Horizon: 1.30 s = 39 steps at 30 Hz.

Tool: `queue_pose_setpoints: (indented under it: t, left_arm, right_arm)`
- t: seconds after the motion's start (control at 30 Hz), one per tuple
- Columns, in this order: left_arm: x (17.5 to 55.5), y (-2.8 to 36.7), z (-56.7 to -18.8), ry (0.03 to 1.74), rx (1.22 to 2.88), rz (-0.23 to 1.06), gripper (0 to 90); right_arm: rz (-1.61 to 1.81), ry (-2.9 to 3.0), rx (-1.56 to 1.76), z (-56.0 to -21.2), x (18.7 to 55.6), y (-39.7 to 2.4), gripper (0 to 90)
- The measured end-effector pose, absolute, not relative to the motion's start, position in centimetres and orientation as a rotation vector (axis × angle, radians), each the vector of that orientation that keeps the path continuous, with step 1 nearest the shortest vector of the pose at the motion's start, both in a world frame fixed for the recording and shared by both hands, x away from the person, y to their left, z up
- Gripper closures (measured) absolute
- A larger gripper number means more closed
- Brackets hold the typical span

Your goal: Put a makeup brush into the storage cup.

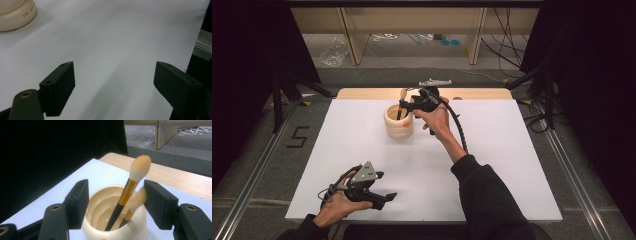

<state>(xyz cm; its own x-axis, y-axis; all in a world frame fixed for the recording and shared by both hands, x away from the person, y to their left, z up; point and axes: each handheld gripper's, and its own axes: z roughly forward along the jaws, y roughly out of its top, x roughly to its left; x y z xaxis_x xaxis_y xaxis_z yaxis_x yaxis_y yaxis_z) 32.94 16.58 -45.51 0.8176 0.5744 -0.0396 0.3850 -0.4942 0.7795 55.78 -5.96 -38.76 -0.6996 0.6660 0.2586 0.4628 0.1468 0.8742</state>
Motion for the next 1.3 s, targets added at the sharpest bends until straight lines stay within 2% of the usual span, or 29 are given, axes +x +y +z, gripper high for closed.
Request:
queue_pose_setpoints:
  t: [0.27, 0.67, 0.97, 1.3]
  left_arm:
    - [33.0, 16.6, -45.6, 0.688, 2.145, 0.277, 17.1]
    - [32.9, 16.6, -45.5, 0.712, 2.127, 0.26, 17.1]
    - [33.1, 16.8, -45.4, 0.698, 2.129, 0.285, 17.1]
    - [32.9, 16.6, -45.4, 0.737, 2.098, 0.283, 17.0]
  right_arm:
    - [1.567, 2.231, 1.092, -38.3, 55.6, -6.3, 36.0]
    - [1.518, 2.214, 1.062, -37.1, 54.7, -6.8, 21.6]
    - [1.48, 2.205, 1.005, -36.1, 53.3, -8.0, 18.0]
    - [1.536, 2.206, 0.964, -35.2, 50.8, -9.2, 18.5]
